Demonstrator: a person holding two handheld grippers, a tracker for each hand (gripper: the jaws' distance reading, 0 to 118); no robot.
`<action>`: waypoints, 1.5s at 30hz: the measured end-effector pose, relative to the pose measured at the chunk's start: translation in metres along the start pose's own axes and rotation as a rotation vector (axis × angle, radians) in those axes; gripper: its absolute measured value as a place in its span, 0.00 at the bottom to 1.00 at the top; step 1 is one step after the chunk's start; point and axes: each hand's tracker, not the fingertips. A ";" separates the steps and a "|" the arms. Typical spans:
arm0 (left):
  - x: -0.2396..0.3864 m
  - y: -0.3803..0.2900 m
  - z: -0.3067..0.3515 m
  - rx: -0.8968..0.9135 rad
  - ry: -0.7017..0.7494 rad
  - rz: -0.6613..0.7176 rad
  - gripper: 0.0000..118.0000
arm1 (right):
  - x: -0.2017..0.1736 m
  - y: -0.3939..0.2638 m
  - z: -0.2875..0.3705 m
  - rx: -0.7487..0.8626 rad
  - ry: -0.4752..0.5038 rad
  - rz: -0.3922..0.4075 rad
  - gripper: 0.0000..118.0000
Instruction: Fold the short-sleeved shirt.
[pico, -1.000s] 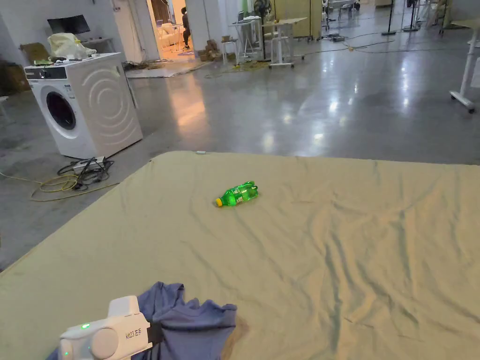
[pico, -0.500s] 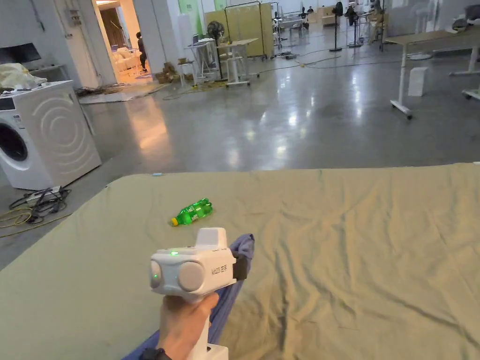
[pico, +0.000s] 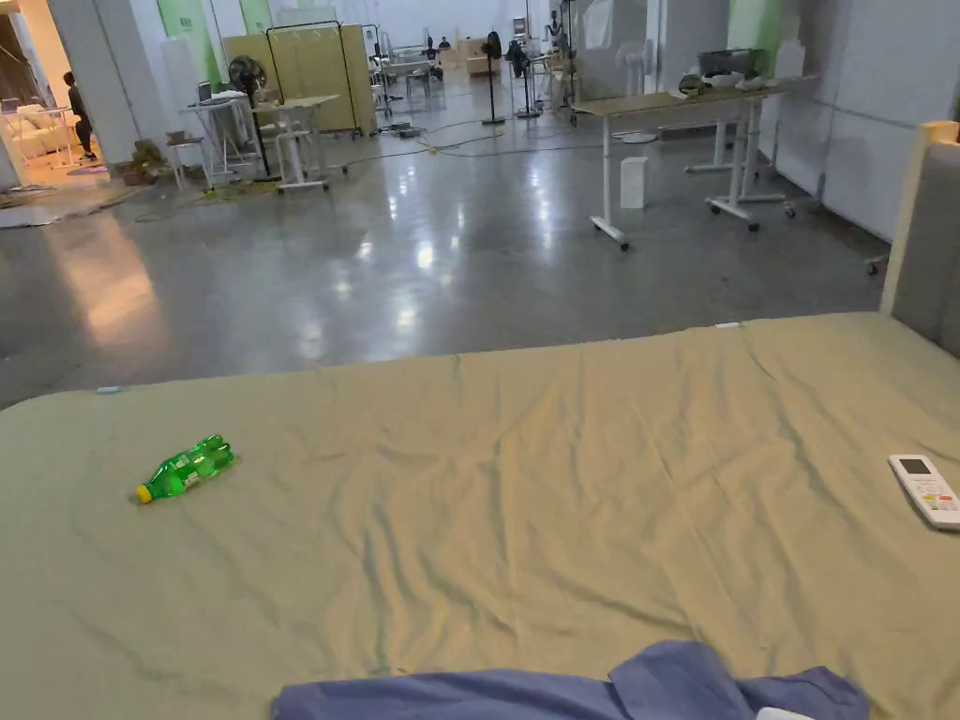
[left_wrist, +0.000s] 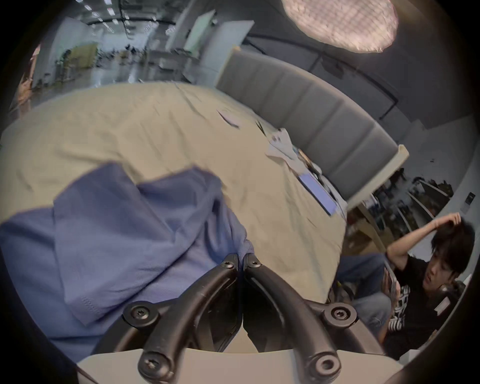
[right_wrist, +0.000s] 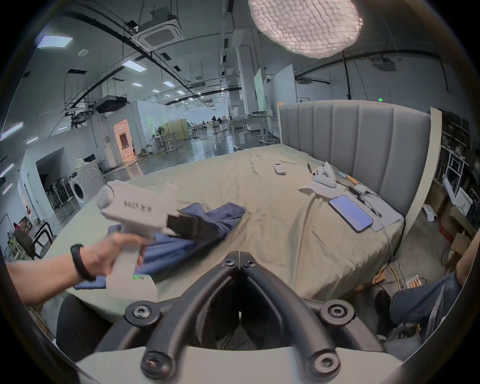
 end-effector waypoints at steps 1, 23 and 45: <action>0.004 -0.009 -0.007 0.009 0.005 -0.002 0.02 | -0.001 -0.001 -0.001 -0.010 -0.005 -0.007 0.00; -0.068 -0.092 0.413 0.753 0.665 0.048 0.15 | -0.085 0.088 -0.034 0.243 0.261 0.136 0.00; -0.009 -0.131 0.427 0.703 0.819 -0.061 0.00 | -0.108 0.082 -0.011 0.300 0.217 0.271 0.00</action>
